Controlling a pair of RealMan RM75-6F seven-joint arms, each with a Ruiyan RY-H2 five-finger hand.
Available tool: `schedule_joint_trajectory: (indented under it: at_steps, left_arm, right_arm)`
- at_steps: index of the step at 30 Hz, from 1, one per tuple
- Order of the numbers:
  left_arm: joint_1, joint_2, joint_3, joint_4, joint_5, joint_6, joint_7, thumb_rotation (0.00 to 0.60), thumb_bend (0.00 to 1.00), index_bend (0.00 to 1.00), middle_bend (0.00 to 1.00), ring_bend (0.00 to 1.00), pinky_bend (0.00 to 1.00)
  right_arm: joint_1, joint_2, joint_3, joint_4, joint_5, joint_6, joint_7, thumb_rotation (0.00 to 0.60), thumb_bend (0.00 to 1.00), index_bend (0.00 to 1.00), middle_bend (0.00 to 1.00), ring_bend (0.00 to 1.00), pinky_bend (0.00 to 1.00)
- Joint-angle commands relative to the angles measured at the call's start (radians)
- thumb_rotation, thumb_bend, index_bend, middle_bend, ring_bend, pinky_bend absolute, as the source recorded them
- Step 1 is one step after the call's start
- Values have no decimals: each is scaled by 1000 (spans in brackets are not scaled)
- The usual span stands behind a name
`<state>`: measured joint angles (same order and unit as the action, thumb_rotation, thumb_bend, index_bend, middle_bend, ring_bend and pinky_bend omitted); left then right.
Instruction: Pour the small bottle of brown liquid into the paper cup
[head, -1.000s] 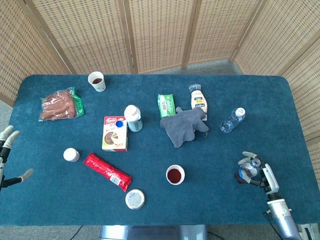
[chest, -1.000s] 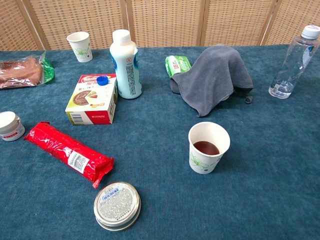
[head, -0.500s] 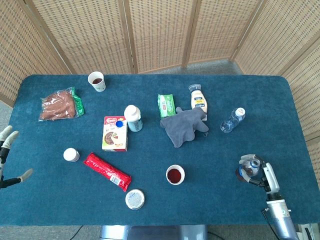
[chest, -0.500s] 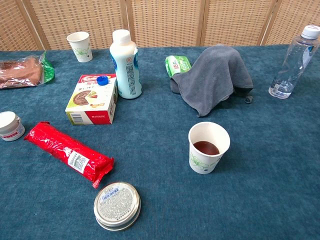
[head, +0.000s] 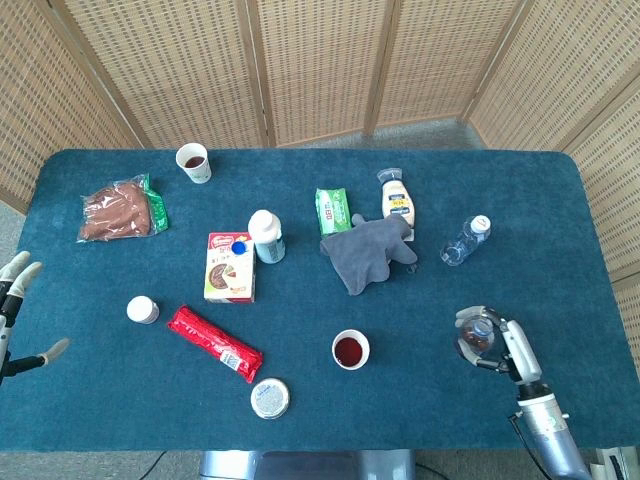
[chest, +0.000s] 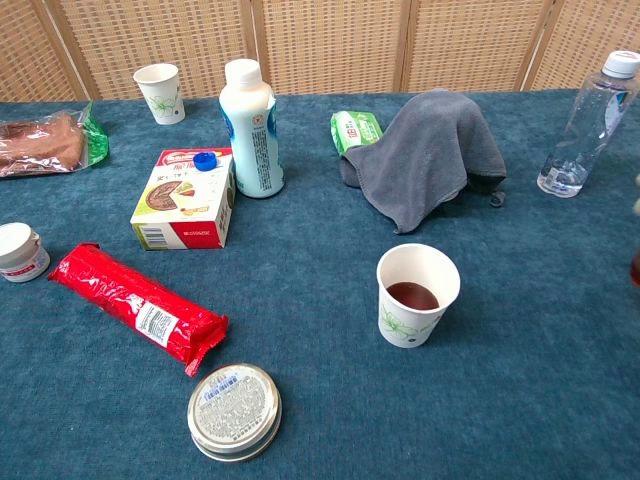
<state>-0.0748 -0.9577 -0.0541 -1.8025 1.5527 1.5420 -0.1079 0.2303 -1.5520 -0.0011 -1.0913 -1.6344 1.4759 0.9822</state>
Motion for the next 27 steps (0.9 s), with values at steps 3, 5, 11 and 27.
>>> schedule_joint_trajectory:
  at_steps: [3,5,11,27]
  left_arm:
    - [0,2,1,3,2,0,-7,600,193,0,0,0,0]
    - [-1,3,2,3,3,-2,-10,600,194,0,0,0,0]
    - [-1,4,3,5,4,-1,-13,600,194,0,0,0,0]
    - [-2,10,4,-7,17,6,-46,600,194,0,0,0,0]
  right_arm:
    - [41,12,-5,-70,-36,-25,-111,600,740,421,689,352,760]
    - [49,13,-5,-81,-43,-27,-137,600,742,421,690,352,760]
    - [58,23,-8,-132,-60,-18,-242,600,744,422,690,352,760]
    - [81,24,-24,-259,-95,-46,-555,600,753,422,692,351,760]
